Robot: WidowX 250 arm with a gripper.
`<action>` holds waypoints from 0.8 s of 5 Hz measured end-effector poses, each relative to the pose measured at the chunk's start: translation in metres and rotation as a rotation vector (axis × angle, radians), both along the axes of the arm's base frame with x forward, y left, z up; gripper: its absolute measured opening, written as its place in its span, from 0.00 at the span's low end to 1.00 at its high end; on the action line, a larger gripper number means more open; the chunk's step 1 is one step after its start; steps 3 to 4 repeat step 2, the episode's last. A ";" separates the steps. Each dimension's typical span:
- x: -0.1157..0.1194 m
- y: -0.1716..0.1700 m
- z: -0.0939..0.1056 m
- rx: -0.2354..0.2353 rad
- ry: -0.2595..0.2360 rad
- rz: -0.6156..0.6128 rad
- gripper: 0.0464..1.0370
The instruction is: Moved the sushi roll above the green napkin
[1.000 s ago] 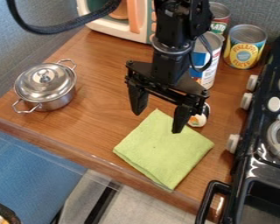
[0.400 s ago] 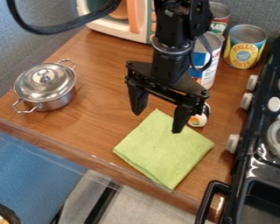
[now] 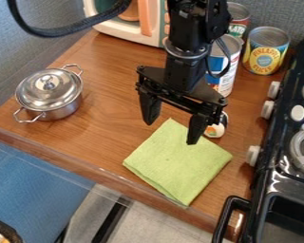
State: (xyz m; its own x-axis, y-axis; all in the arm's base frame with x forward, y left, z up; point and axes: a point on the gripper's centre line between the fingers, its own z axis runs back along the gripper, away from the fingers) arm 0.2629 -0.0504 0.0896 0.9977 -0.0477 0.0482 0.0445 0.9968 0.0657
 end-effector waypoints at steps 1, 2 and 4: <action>0.001 0.000 0.001 -0.001 -0.004 0.000 0.96; 0.001 0.000 0.001 -0.001 -0.004 0.002 0.96; 0.001 0.000 0.001 -0.001 -0.004 0.002 0.96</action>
